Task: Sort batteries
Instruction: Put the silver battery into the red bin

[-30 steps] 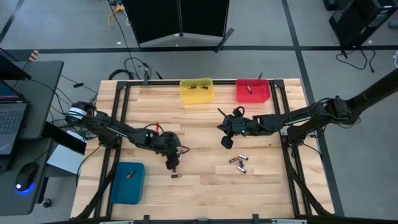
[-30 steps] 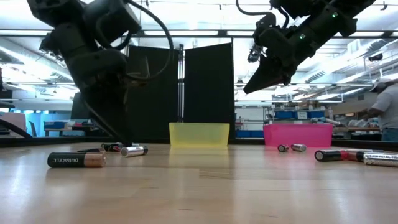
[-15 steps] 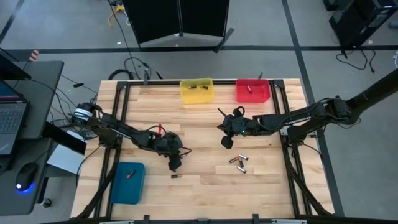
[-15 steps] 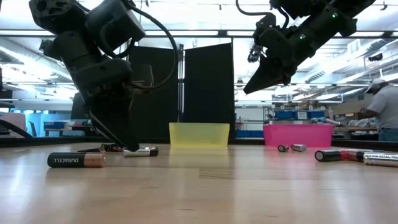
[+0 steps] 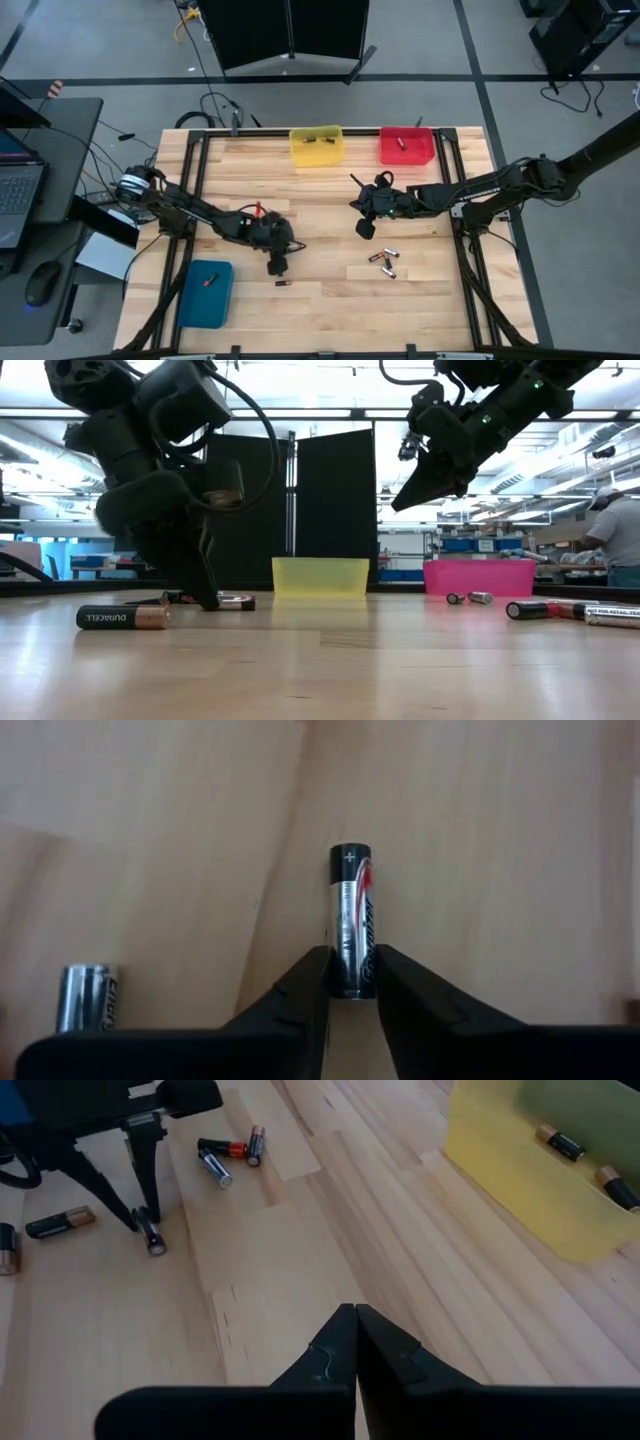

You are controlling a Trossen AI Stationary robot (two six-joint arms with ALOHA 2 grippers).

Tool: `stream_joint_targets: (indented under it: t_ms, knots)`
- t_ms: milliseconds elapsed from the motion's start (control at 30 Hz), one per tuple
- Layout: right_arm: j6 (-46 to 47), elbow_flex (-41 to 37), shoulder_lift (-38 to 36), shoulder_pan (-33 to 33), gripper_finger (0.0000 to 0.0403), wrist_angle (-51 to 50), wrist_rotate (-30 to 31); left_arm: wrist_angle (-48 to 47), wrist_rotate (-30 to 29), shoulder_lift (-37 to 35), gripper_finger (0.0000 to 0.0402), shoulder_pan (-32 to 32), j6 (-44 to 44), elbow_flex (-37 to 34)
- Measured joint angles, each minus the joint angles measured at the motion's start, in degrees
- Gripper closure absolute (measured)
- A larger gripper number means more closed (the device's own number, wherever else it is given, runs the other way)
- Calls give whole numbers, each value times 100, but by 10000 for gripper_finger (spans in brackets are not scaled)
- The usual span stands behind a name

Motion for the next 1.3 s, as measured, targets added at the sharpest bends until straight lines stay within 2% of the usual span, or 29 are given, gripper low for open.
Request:
stream_joint_targets:
  t_ms: [267,400,600,700,833,1000,1300]
  knots:
    - [-50,0,0,0,391,-2,0,79,-141,7,342,-38,695,118]
    - [-141,0,0,0,391,-3,0,184,-393,-134,348,-49,1013,184]
    - [-98,0,103,46,391,151,-92,1437,-598,-245,350,47,1268,-53]
    - [-135,0,348,133,391,508,-397,2280,-520,-245,350,169,1396,-289]
    - [-129,0,767,248,383,1452,-925,3362,70,-292,350,409,1399,-586]
    - [-103,0,1117,432,354,2322,-1080,3946,568,-294,351,647,1411,-646]
    - [97,22,1117,544,262,2505,-1207,4082,759,-296,351,723,1527,-627]
